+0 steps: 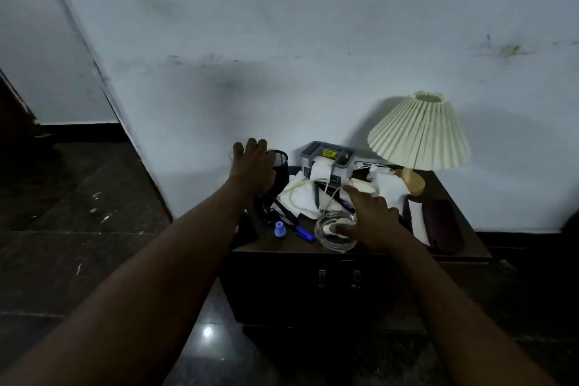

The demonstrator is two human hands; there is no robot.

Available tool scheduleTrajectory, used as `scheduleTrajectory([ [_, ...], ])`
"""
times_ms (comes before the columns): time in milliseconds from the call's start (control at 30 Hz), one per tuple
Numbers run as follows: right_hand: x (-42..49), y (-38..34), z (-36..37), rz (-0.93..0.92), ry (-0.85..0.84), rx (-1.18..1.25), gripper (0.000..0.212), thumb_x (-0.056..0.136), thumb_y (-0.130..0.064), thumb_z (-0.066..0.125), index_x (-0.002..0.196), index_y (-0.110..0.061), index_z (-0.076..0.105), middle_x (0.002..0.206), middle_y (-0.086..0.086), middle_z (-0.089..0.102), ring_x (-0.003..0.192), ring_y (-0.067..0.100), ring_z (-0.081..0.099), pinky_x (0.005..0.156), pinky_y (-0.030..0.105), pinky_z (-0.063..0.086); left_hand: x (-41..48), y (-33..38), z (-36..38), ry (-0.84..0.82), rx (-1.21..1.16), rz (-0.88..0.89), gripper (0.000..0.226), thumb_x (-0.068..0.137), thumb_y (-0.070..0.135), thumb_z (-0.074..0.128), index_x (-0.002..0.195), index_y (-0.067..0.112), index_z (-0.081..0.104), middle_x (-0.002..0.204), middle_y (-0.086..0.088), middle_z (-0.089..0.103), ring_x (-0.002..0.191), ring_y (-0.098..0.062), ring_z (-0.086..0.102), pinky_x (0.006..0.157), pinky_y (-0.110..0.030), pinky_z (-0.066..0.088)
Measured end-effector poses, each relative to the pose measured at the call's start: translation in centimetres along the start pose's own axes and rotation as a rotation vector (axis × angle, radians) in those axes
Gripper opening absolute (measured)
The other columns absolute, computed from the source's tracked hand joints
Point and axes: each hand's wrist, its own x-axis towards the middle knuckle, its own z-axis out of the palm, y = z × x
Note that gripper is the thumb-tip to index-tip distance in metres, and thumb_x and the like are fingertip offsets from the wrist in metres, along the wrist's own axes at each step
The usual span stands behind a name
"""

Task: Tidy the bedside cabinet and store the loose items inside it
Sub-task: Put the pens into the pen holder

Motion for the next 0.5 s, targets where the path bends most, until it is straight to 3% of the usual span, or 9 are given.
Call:
scheduleTrajectory([
  [133, 0.2, 0.9, 1.0, -0.007, -0.174, -0.121, 0.115, 0.071, -0.078, 0.071, 0.159, -0.040, 0.007, 0.162, 0.003, 0.028, 0.146, 0.036, 0.028, 0.112, 0.061, 0.026, 0.6, 1.1, 1.1, -0.049, -0.006, -0.002, 0.044, 0.087, 0.042, 0.059, 0.121, 0.014, 0.063, 0.125, -0.010, 0.059, 0.122, -0.036, 0.046, 0.099, -0.054, 0.033],
  [267, 1.5, 2.5, 1.1, -0.019, -0.185, -0.028, 0.118, 0.064, -0.085, 0.068, 0.158, -0.043, 0.010, 0.162, -0.001, 0.029, 0.146, 0.035, 0.029, 0.112, 0.059, 0.031, 1.2, 1.2, 2.4, -0.037, -0.039, -0.003, 0.047, 0.088, 0.043, 0.053, 0.122, 0.012, 0.062, 0.123, -0.010, 0.066, 0.123, -0.036, 0.047, 0.098, -0.053, 0.031],
  [333, 2.7, 3.6, 1.6, -0.005, -0.057, 0.076, 0.100, 0.073, -0.086, 0.058, 0.156, -0.042, 0.022, 0.157, -0.002, 0.039, 0.142, 0.035, 0.038, 0.109, 0.056, 0.036, 1.6, 1.0, 2.9, -0.041, -0.066, -0.001, 0.042, 0.089, 0.042, 0.049, 0.116, 0.013, 0.063, 0.118, -0.009, 0.068, 0.124, -0.035, 0.046, 0.100, -0.053, 0.029],
  [400, 4.1, 4.4, 1.6, 0.032, 0.170, 0.134, 0.060, 0.095, -0.054, 0.058, 0.146, -0.025, 0.046, 0.138, 0.010, 0.059, 0.125, 0.037, 0.053, 0.101, 0.050, 0.044, 1.8, 0.8, 3.1, -0.060, -0.075, -0.004, 0.035, 0.092, 0.038, 0.050, 0.117, 0.016, 0.060, 0.119, -0.007, 0.068, 0.127, -0.032, 0.044, 0.103, -0.053, 0.028],
  [500, 6.3, 4.3, 0.9, -0.039, 0.374, 0.036, 0.016, 0.094, -0.015, 0.058, 0.101, -0.004, 0.065, 0.095, 0.019, 0.070, 0.092, 0.039, 0.065, 0.076, 0.043, 0.048, 2.1, 0.9, 2.9, -0.074, -0.087, -0.016, 0.041, 0.095, 0.036, 0.049, 0.131, 0.017, 0.055, 0.125, -0.008, 0.065, 0.130, -0.031, 0.042, 0.104, -0.053, 0.028],
])
